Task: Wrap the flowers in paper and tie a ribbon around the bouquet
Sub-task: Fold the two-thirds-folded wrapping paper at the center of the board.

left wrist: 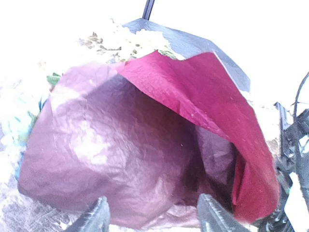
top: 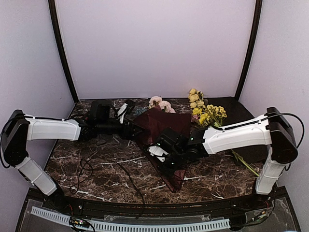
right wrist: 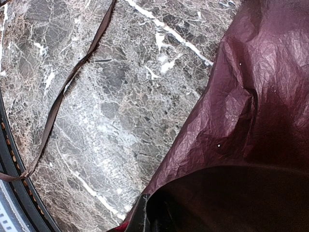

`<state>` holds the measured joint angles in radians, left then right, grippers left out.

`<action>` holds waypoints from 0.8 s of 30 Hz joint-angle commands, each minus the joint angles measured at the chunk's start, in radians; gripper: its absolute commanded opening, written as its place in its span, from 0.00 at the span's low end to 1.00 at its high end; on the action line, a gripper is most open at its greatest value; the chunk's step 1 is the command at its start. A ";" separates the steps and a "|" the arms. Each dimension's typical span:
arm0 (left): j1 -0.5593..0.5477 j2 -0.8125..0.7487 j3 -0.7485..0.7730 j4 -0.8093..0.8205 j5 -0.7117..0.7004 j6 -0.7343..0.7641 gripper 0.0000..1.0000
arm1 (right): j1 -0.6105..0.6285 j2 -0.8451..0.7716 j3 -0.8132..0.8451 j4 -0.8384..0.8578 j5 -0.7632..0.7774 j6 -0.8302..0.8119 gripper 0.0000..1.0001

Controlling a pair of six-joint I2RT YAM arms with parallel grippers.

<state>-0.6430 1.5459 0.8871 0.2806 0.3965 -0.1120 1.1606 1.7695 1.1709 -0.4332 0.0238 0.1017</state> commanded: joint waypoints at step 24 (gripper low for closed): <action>-0.051 0.154 0.085 0.169 0.256 -0.147 0.13 | 0.034 0.035 0.047 -0.004 0.058 -0.028 0.00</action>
<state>-0.6968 1.7287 0.9585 0.4976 0.6708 -0.2985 1.1824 1.7920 1.1858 -0.4339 0.0566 0.0830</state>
